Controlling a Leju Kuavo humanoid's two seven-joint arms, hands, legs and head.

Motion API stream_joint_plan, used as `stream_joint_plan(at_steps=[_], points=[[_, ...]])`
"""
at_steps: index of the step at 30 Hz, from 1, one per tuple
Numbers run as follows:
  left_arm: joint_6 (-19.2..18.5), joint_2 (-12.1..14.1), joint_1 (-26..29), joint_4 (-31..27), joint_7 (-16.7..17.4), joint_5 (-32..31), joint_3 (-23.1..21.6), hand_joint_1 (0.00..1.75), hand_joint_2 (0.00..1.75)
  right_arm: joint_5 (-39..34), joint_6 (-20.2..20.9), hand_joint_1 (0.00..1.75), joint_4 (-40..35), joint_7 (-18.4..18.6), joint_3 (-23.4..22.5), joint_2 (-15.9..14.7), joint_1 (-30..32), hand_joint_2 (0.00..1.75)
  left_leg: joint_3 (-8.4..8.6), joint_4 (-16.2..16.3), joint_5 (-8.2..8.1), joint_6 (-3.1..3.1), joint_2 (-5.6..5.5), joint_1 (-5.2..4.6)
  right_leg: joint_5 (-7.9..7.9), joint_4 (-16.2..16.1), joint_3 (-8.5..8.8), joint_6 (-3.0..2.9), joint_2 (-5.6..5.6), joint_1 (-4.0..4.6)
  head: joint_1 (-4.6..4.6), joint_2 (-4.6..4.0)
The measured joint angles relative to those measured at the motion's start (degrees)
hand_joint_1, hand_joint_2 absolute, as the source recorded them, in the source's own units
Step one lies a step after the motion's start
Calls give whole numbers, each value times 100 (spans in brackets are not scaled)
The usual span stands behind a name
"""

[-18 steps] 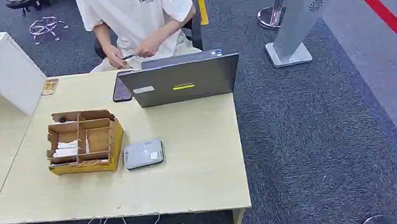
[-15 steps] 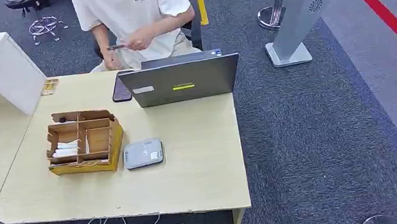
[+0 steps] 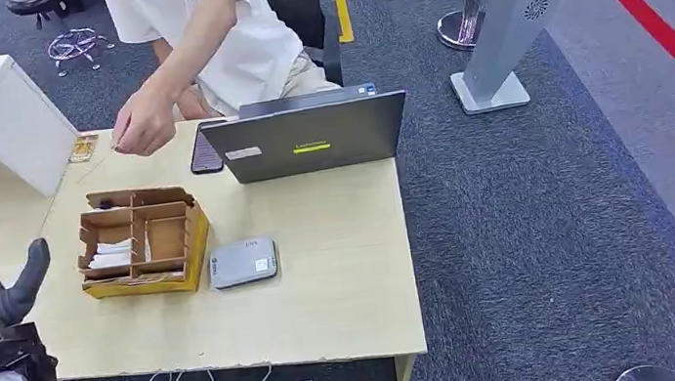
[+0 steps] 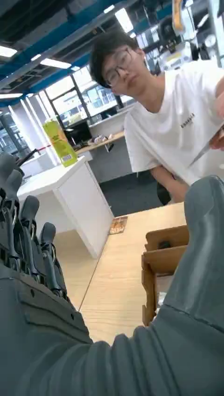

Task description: Pass the card to the sensor for recognition and then transmit it.

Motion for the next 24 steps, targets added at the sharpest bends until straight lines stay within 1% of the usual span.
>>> stream_joint_plan(at_steps=[4,11,12,16,17,24], points=[[136,149,-367,314,208,-525,-213,0,175,27,18,0,15,31,-26,13,-52,175,0,0,1,-1,-1,1,0,1,0,0,0,0,0,2],[431,437,-993,933,731,-1725,-676,0,175,151,24,0,35,109,-33,31,-102,175,0,1,4,-5,2,2,3,3,-1,-1,3,0,0,0],[483,483,-1103,1039,818,-1935,-759,175,175,177,24,0,39,120,-35,31,-112,175,0,1,4,-5,2,1,3,3,0,-1,3,0,0,0],[635,636,-1457,1396,1081,-2542,-1024,175,175,228,24,0,46,162,-35,39,-147,175,0,1,5,-7,6,2,6,3,-1,-5,6,0,-2,0],[674,669,-1530,1470,1138,-2688,-1085,175,0,239,26,0,50,166,-35,42,-151,175,1,1,6,-7,6,2,6,3,-1,-5,5,0,2,0],[934,914,-2110,2067,1579,-3755,-1478,175,0,355,42,0,70,227,-35,46,-194,175,0,1,7,-7,12,2,9,5,-3,-7,10,0,0,0]])
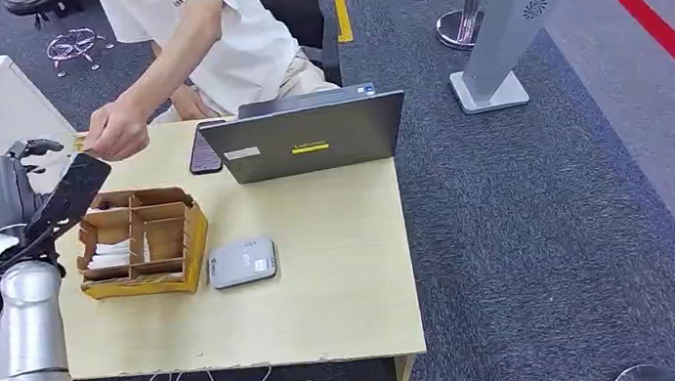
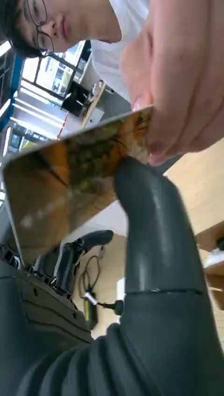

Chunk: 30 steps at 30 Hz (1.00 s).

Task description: Pass the card to the sensor for recognition and then transmit it.

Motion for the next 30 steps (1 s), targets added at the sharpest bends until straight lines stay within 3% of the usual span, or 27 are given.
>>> stream_joint_plan(at_steps=[22,26,30], points=[[1233,747,-1933,2044,1383,-3370,-1274,175,0,415,59,0,39,199,-4,15,-119,175,0,0,3,-2,0,0,3,7,0,-5,0,0,0,0],[1720,765,-2039,2181,1438,-3901,-1473,175,0,496,61,0,48,240,-9,15,-128,175,0,0,3,-2,-1,-1,3,7,1,-5,-1,0,0,0],[1807,752,-2043,2229,1434,-3982,-1582,175,0,496,70,0,55,240,-11,15,-129,175,0,0,3,-2,1,0,3,6,0,-5,0,0,-4,0]])
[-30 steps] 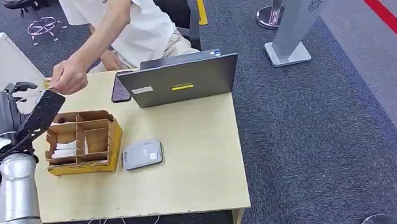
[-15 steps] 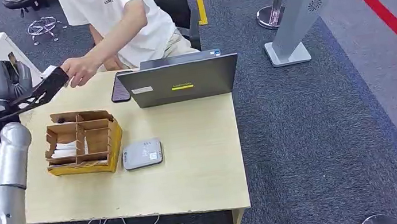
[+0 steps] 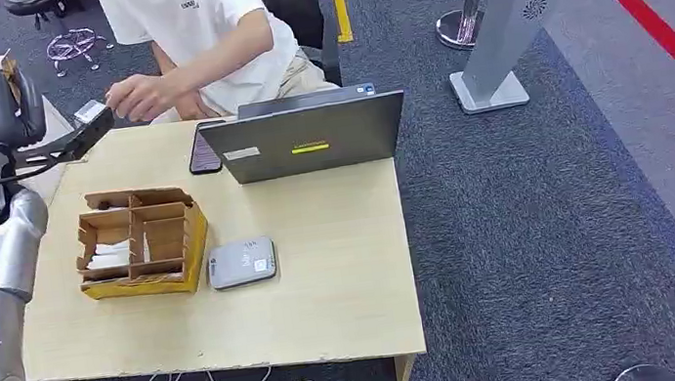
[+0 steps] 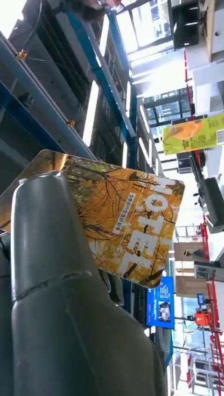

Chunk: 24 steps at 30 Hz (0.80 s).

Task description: Pass the card to the sensor for recognition and then transmit it.

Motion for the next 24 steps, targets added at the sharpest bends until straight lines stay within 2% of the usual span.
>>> stream_joint_plan(at_steps=[6,10,16,19,24], points=[[0,-2,-4,24,-8,0,-37,175,0,0,7,0,4,0,-24,0,0,175,0,0,0,0,-1,1,0,0,0,0,-1,0,4,2],[-31,-42,25,-11,-138,55,-109,175,0,-7,7,0,7,4,-70,0,1,175,1,1,0,0,-1,1,0,0,0,0,-1,0,4,0],[-394,-236,258,-464,-179,-29,-424,175,0,-44,7,0,9,-11,-107,0,13,175,0,3,0,0,-2,-2,0,-1,0,0,-1,0,2,2],[-949,-398,538,-1041,-179,-114,-781,175,0,-151,-4,0,9,-59,-160,0,51,175,0,7,0,0,-7,-3,1,-2,1,1,-5,-1,4,0],[-1896,-619,1073,-2300,24,-30,-1603,175,0,-289,-9,0,9,-186,-293,0,138,175,-3,8,-2,2,-8,-3,1,-4,1,2,-6,-1,4,0]])
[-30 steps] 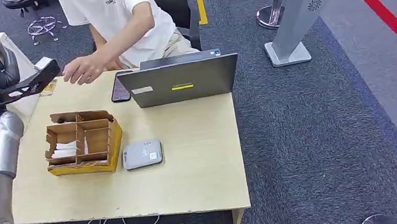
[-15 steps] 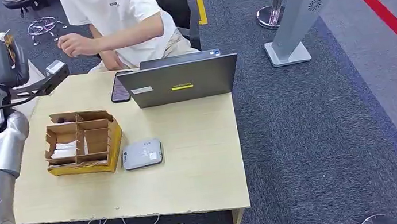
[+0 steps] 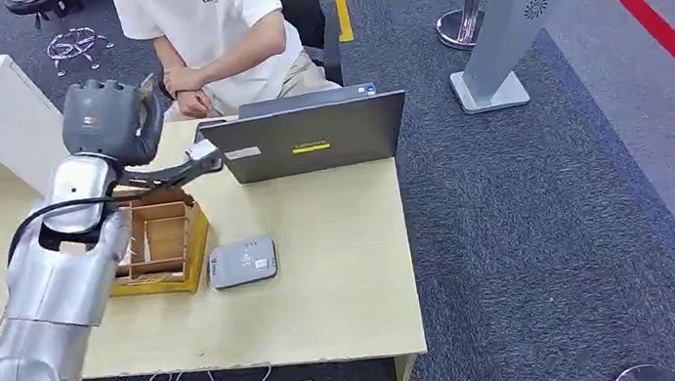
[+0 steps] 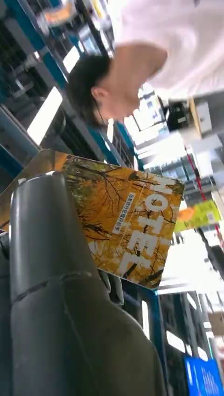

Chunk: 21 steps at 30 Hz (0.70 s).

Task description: Pass the card to the sensor for recognition and then transmit it.

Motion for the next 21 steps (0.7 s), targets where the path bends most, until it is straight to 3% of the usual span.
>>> stream_joint_plan(at_steps=[4,9,16,21], points=[[-432,-63,222,-771,159,144,-687,175,0,-72,-2,0,0,-57,-114,0,69,175,0,0,0,1,0,1,0,-1,0,0,0,0,0,0],[-625,-74,354,-1234,201,212,-1147,175,0,-164,-22,0,0,-55,-212,0,113,175,2,-1,0,0,1,3,0,1,0,0,1,0,0,0],[-784,-50,520,-1583,282,284,-1531,175,0,-175,-31,0,0,-39,-288,0,140,175,2,-2,1,-1,1,3,0,4,0,0,1,1,0,0],[-795,-24,574,-1675,288,290,-1575,175,0,-175,-31,0,0,-39,-330,0,141,175,2,-1,1,-1,1,3,0,4,-1,0,1,1,0,0]])
